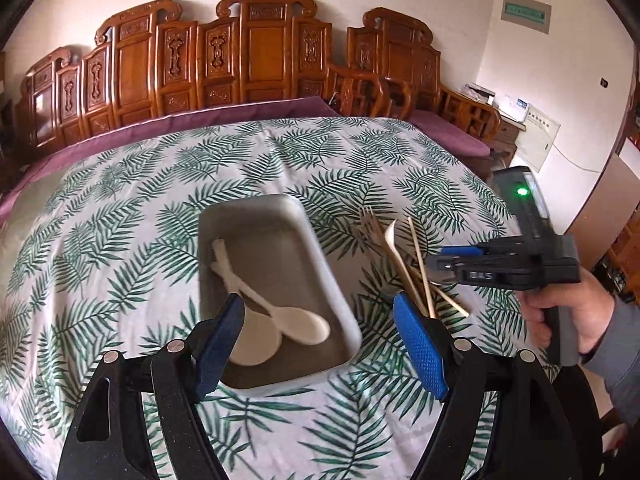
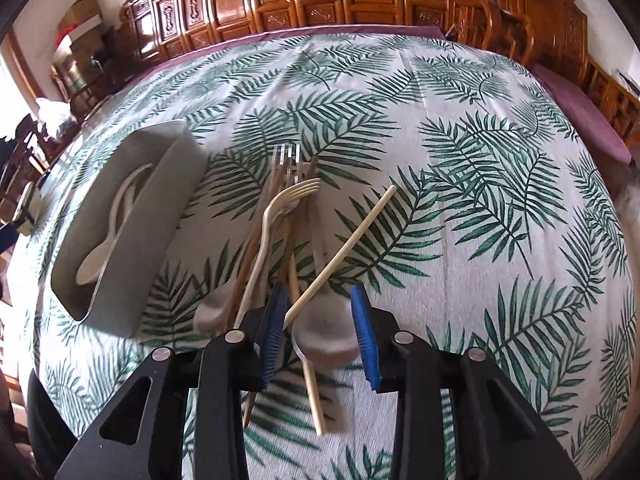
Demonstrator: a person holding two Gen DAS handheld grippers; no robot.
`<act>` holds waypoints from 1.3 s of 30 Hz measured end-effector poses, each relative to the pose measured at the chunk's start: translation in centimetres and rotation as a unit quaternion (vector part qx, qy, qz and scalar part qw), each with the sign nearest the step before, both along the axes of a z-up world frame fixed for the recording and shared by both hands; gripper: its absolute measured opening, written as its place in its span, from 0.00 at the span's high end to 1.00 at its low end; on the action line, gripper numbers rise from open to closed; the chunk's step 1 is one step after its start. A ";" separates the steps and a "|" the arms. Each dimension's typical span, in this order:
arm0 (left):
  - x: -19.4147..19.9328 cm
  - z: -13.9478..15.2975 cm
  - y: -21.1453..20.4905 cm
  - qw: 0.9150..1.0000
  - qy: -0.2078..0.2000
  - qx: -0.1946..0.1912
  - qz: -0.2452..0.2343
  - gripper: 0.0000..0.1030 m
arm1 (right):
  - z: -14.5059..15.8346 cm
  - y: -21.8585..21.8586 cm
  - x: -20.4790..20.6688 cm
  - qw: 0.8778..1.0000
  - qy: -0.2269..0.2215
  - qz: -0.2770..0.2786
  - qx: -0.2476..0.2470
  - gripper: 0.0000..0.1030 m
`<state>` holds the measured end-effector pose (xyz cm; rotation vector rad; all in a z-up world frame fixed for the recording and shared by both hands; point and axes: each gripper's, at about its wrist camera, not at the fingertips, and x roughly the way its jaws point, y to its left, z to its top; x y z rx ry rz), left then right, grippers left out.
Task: Organize utensils
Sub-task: 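Grasp a wooden chopstick from the pile with the right gripper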
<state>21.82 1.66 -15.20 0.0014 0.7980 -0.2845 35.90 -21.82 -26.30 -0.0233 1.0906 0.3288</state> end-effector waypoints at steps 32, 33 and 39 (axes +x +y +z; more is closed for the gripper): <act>0.7 -2.6 -7.1 0.999 0.028 0.005 -0.022 0.29 | 3.2 -4.4 -2.5 0.999 -0.010 -0.003 0.047 0.94; 0.7 -2.8 -7.5 0.999 0.031 0.004 -0.023 0.31 | 3.5 -4.9 -3.3 0.999 -0.015 -0.003 0.049 0.94; 1.3 -5.0 -9.3 0.998 0.059 0.010 -0.023 0.43 | 4.3 -7.0 -6.7 0.998 -0.026 0.001 0.058 0.94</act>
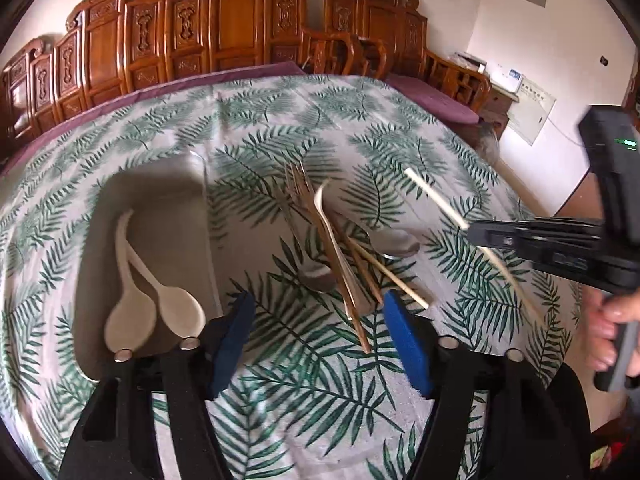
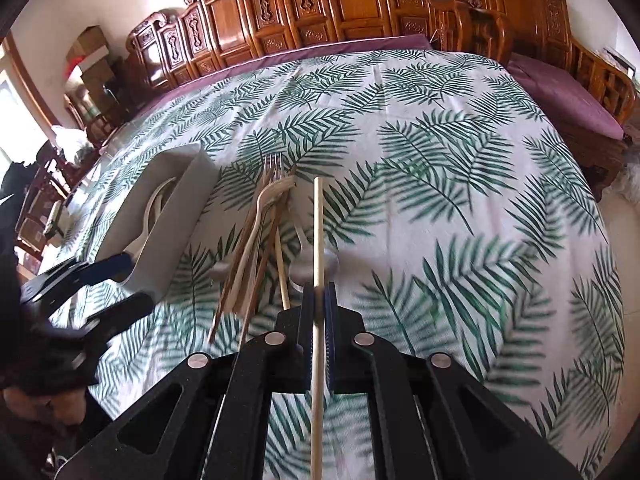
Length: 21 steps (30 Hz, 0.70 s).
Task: Organize utensils
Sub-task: 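Grasp a wooden chopstick from the pile with the right gripper, then grasp another wooden chopstick with the left gripper while the right gripper holds its chopstick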
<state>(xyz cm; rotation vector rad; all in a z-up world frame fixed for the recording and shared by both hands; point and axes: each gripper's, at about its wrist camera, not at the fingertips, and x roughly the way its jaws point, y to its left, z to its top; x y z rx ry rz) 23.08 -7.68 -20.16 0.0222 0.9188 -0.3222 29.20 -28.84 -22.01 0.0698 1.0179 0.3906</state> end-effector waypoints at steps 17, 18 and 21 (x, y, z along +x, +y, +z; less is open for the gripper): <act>1.6 -4.4 -2.7 0.998 0.068 0.001 0.009 0.71 | -0.6 -1.6 -1.3 1.000 -0.004 0.015 0.019 0.94; 1.6 -4.6 -2.8 0.997 0.072 0.002 0.008 0.72 | -0.5 -1.6 -1.3 1.000 -0.004 0.015 0.022 0.94; 1.5 -5.2 -3.2 0.997 0.081 0.005 0.007 0.72 | -0.2 -1.7 -1.3 1.000 -0.006 0.017 0.024 0.94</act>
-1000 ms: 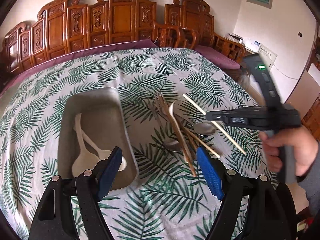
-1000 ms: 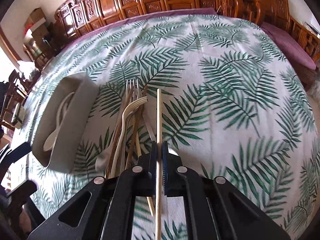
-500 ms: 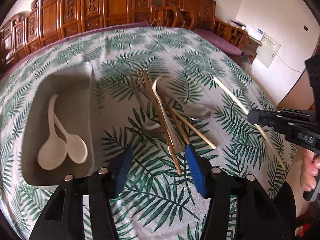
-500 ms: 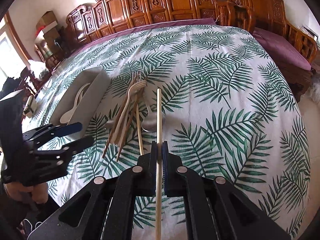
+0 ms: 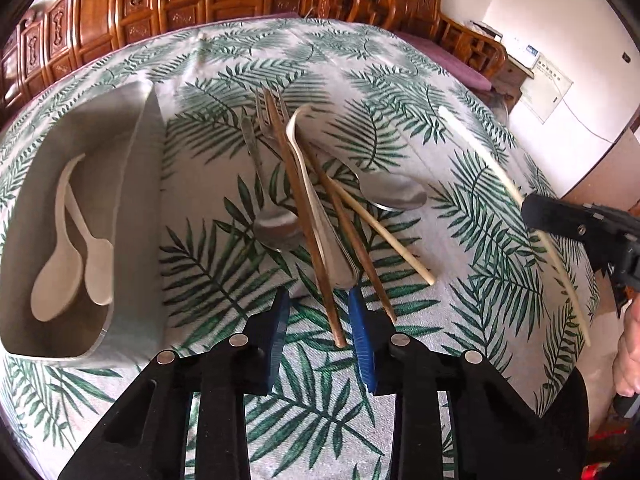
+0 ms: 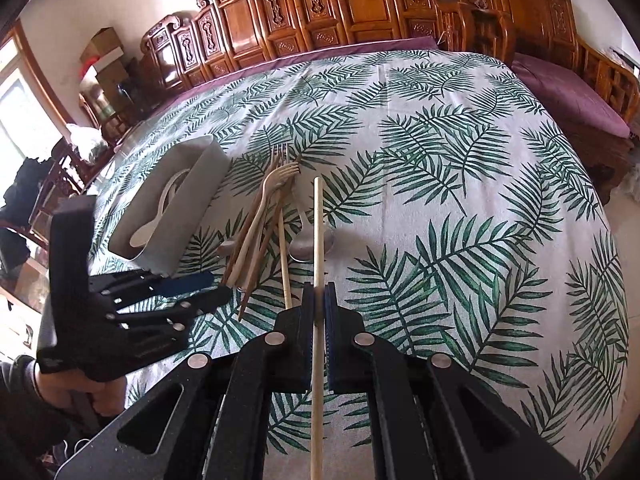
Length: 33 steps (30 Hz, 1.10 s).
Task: Organize utensils
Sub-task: 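Grasp another wooden chopstick with the left gripper while the right gripper holds its chopstick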
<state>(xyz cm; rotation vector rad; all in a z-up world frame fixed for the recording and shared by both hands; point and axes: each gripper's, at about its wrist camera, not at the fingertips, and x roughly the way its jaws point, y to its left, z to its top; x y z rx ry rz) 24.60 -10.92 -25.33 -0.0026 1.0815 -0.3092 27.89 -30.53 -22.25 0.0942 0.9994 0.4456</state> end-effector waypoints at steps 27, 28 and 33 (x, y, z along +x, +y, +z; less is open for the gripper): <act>-2.6 2.5 0.7 0.999 -0.040 0.009 0.023 0.96 | -0.1 0.0 0.1 1.000 0.002 0.004 0.002 0.94; -2.8 2.8 0.8 0.999 -0.044 0.008 0.025 0.96 | -0.1 0.1 0.1 1.000 0.002 0.005 0.001 0.94; -3.6 3.9 1.6 0.998 -0.060 0.005 0.034 0.96 | -0.2 0.4 0.0 1.000 0.002 0.009 -0.001 0.94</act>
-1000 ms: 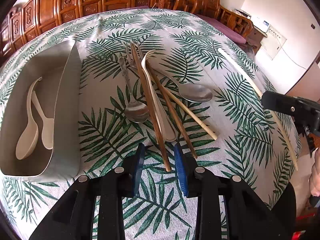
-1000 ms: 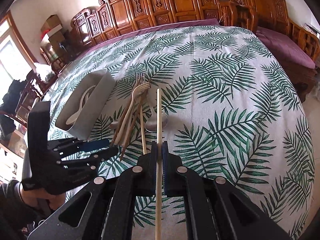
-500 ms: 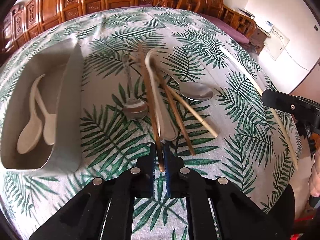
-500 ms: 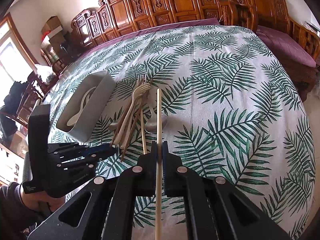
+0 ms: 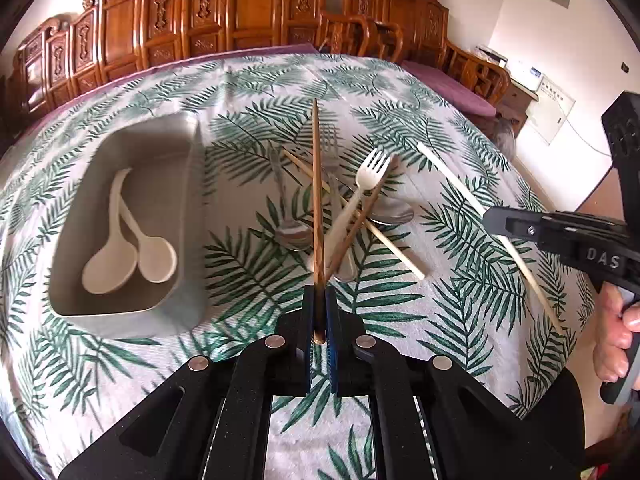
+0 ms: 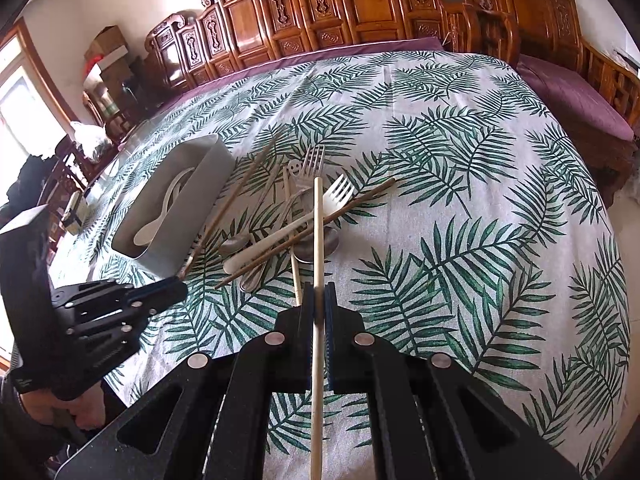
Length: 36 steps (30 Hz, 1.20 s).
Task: Organize utensils
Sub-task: 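Grasp another wooden chopstick with the left gripper while the right gripper holds its chopstick, then lower the left chopstick into the grey tray and open while the right gripper holds its chopstick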
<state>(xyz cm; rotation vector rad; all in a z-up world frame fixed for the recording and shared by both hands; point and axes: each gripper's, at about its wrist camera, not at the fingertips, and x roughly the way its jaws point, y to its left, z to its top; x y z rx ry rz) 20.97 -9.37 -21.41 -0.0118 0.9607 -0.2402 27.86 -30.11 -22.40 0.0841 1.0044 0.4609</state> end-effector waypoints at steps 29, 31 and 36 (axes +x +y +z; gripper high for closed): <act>0.7 1.8 12.4 0.998 0.000 0.031 0.048 0.96 | 2.9 8.8 1.0 0.998 -0.027 0.048 -0.024 0.94; 1.0 1.7 12.7 0.998 0.004 0.036 0.045 0.96 | 3.1 9.8 1.1 0.998 -0.028 0.055 -0.027 0.94; 1.8 1.7 13.4 0.998 0.007 0.041 0.042 0.96 | 3.0 11.3 1.4 0.997 -0.026 0.064 -0.031 0.94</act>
